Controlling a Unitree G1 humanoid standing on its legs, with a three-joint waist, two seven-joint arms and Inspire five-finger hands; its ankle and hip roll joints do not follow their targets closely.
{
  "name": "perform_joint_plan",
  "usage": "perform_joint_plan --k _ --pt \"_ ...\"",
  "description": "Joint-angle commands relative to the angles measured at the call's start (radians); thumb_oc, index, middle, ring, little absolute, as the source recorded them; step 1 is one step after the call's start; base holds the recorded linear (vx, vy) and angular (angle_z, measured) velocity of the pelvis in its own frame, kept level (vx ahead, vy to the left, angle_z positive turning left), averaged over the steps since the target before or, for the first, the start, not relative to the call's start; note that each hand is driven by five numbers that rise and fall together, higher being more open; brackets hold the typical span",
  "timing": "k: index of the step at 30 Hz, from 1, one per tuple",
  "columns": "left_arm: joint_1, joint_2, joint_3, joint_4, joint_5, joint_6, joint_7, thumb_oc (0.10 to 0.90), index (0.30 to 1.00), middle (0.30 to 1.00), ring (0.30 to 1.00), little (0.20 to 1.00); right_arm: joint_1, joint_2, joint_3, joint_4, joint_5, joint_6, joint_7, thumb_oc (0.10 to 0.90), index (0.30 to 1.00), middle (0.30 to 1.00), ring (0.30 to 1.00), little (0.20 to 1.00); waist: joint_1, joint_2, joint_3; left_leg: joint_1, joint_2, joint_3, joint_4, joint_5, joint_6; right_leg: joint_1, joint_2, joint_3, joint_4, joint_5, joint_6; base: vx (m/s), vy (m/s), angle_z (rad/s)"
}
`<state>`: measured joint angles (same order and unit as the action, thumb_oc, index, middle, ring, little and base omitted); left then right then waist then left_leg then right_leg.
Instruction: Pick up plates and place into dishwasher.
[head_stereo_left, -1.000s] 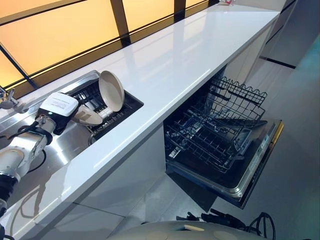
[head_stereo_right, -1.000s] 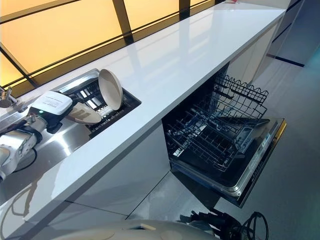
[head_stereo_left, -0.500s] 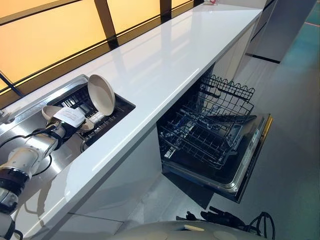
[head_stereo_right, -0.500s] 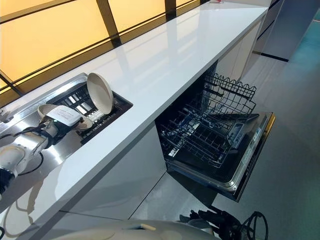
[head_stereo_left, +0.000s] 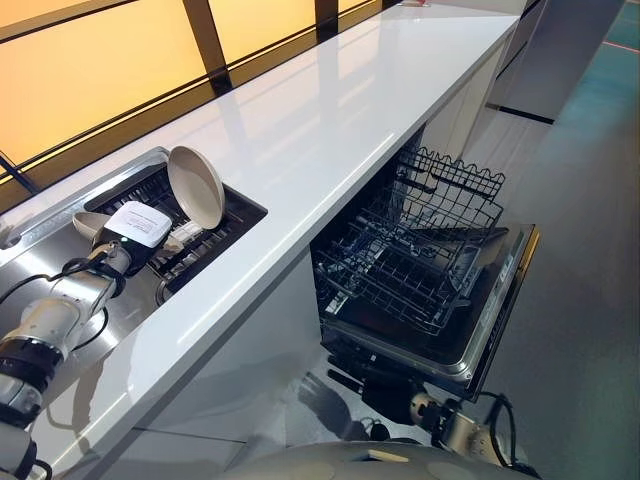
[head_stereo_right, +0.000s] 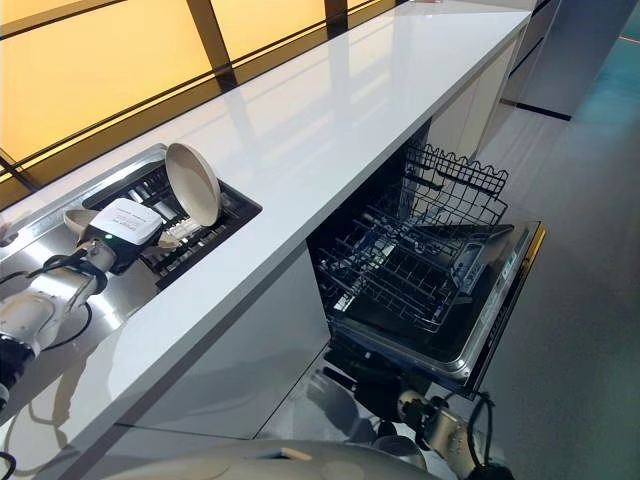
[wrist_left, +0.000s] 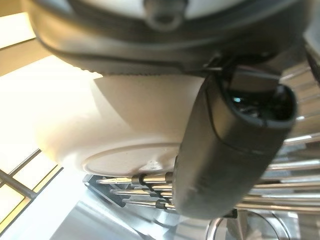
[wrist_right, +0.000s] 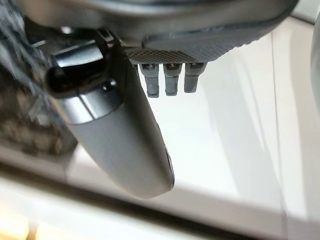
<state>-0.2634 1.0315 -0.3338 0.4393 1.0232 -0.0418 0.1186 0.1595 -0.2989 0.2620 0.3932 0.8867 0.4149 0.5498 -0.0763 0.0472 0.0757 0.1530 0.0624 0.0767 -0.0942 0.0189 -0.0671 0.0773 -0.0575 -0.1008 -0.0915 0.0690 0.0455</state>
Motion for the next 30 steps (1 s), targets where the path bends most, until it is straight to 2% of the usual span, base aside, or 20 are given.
perform_joint_plan --k 1,4,6,8,11,12,14,15,17,19,21,24,26,28,30 --pt "-0.074 0.135 0.176 0.009 -0.148 0.127 0.158 0.1 0.3 0.3 0.3 0.2 -0.038 -0.015 -0.026 -0.139 0.078 -0.053 0.097 0.8 0.9 0.9 0.9 0.9 -0.002 0.009 0.017 -0.02 -0.129 0.023 0.007 -0.084 0.103 -0.003 0.041 -0.029 0.067 -0.108 0.062 -0.05 -0.013 0.05" --pt "0.004 0.152 0.295 -0.046 -0.306 0.082 0.299 0.1 0.3 0.3 0.3 0.2 -0.043 -0.057 -0.046 -0.252 0.096 -0.052 0.137 0.8 0.9 0.9 0.9 0.9 0.012 0.0 0.014 -0.024 -0.127 0.022 0.007 -0.079 0.102 -0.001 0.038 -0.036 0.062 -0.106 0.061 -0.06 -0.02 0.01" --pt "0.074 0.13 0.401 -0.104 -0.405 0.032 0.426 0.1 0.3 0.3 0.3 0.2 -0.053 -0.085 -0.074 -0.322 0.119 -0.092 0.159 0.8 0.9 0.9 0.9 0.9 0.024 -0.009 0.011 -0.028 -0.126 0.019 0.007 -0.076 0.101 0.001 0.036 -0.045 0.058 -0.105 0.059 -0.06 -0.024 0.02" --pt "0.132 0.08 0.5 -0.164 -0.433 -0.027 0.497 0.1 0.3 0.3 0.3 0.2 -0.067 -0.094 -0.112 -0.393 0.149 -0.15 0.127 0.8 0.9 0.9 0.9 0.9 0.035 -0.017 0.006 -0.032 -0.124 0.017 0.007 -0.075 0.101 0.001 0.034 -0.051 0.057 -0.106 0.057 -0.04 -0.029 0.02" --pt "0.227 -0.002 0.615 -0.273 -0.433 -0.099 0.595 0.1 0.3 0.3 0.3 0.2 -0.086 -0.104 -0.181 -0.478 0.166 -0.289 0.028 0.8 0.9 0.9 0.9 0.9 0.043 -0.025 -0.002 -0.032 -0.123 0.011 0.007 -0.076 0.1 0.003 0.032 -0.059 0.059 -0.111 0.054 -0.02 -0.015 0.02" --pt "0.254 -0.035 0.648 -0.306 -0.42 -0.135 0.638 0.1 0.3 0.3 0.3 0.2 -0.095 -0.099 -0.213 -0.51 0.158 -0.371 -0.045 0.8 0.9 0.9 0.9 0.9 0.046 -0.027 -0.004 -0.032 -0.123 0.009 0.007 -0.077 0.101 0.003 0.032 -0.06 0.06 -0.113 0.052 -0.02 -0.004 0.06" --pt "0.31 -0.099 0.7 -0.387 -0.403 -0.189 0.7 0.1 0.3 0.3 0.3 0.2 -0.109 -0.091 -0.288 -0.566 0.051 -0.527 -0.204 0.8 0.9 0.9 0.9 0.9 0.046 -0.029 -0.009 -0.031 -0.124 0.008 0.007 -0.081 0.103 0.002 0.031 -0.06 0.064 -0.117 0.05 -0.02 0.007 0.05" --pt "0.326 -0.129 0.716 -0.421 -0.378 -0.197 0.714 0.1 0.3 0.3 0.3 0.2 -0.109 -0.092 -0.307 -0.593 0.001 -0.57 -0.265 0.8 0.9 0.9 0.9 0.9 0.045 -0.028 -0.01 -0.029 -0.124 0.009 0.007 -0.083 0.104 0.002 0.031 -0.058 0.064 -0.119 0.048 -0.02 0.019 0.06" --pt "0.361 -0.18 0.746 -0.493 -0.362 -0.236 0.758 0.1 0.3 0.3 0.3 0.2 -0.101 -0.086 -0.361 -0.651 -0.193 -0.684 -0.42 0.8 0.9 0.9 0.9 0.9 0.041 -0.025 -0.014 -0.027 -0.127 0.01 0.007 -0.087 0.107 0.001 0.032 -0.052 0.067 -0.122 0.047 -0.02 0.026 0.08" --pt "0.381 -0.209 0.774 -0.556 -0.366 -0.267 0.766 0.1 0.3 0.3 0.3 0.2 -0.087 -0.101 -0.411 -0.7 -0.298 -0.75 -0.53 0.8 0.9 0.9 0.9 0.9 0.037 -0.022 -0.016 -0.024 -0.127 0.014 0.007 -0.089 0.109 0.001 0.034 -0.047 0.07 -0.124 0.046 -0.02 0.031 0.05" --pt "0.383 -0.23 0.785 -0.599 -0.39 -0.329 0.74 0.1 0.3 0.3 0.3 0.2 -0.084 -0.107 -0.448 -0.725 -0.395 -0.822 -0.598 0.8 0.9 0.9 0.9 0.9 0.034 -0.019 -0.019 -0.022 -0.127 0.016 0.007 -0.09 0.108 0.001 0.036 -0.043 0.074 -0.127 0.045 -0.01 0.009 -0.02" --pt "0.347 -0.257 0.753 -0.675 -0.542 -0.449 0.558 0.1 0.3 0.3 0.3 0.2 -0.103 -0.143 -0.489 -0.77 -0.571 -0.896 -0.691 0.8 0.9 0.9 0.9 0.9 0.031 -0.016 -0.017 -0.018 -0.126 0.013 0.007 -0.092 0.107 0.0 0.042 -0.038 0.082 -0.131 0.043 -0.02 0.01 -0.05" --pt "0.303 -0.279 0.704 -0.718 -0.673 -0.496 0.384 0.1 0.3 0.3 0.3 0.2 -0.131 -0.165 -0.496 -0.79 -0.704 -0.909 -0.726 0.8 0.9 0.9 0.9 0.9 0.03 -0.013 -0.012 -0.016 -0.126 0.01 0.007 -0.092 0.106 -0.001 0.045 -0.035 0.09 -0.135 0.042 0.0 0.0 0.0" --pt "0.263 -0.294 0.661 -0.746 -0.738 -0.511 0.263 0.1 0.3 0.3 0.3 0.2 -0.161 -0.191 -0.491 -0.798 -0.77 -0.902 -0.743 0.8 0.9 0.9 0.9 0.9 0.03 -0.014 -0.01 -0.014 -0.125 0.006 0.008 -0.091 0.105 -0.001 0.048 -0.032 0.096 -0.136 0.041 0.0 0.0 0.0" --pt "0.221 -0.297 0.611 -0.769 -0.841 -0.538 0.117 0.1 0.3 0.3 0.3 0.2 -0.197 -0.23 -0.483 -0.806 -0.822 -0.887 -0.716 0.8 0.9 0.9 0.9 0.9 0.031 -0.014 -0.008 -0.013 -0.124 0.004 0.008 -0.092 0.105 -0.001 0.051 -0.031 0.1 -0.138 0.041 -0.04 -0.022 -0.01"
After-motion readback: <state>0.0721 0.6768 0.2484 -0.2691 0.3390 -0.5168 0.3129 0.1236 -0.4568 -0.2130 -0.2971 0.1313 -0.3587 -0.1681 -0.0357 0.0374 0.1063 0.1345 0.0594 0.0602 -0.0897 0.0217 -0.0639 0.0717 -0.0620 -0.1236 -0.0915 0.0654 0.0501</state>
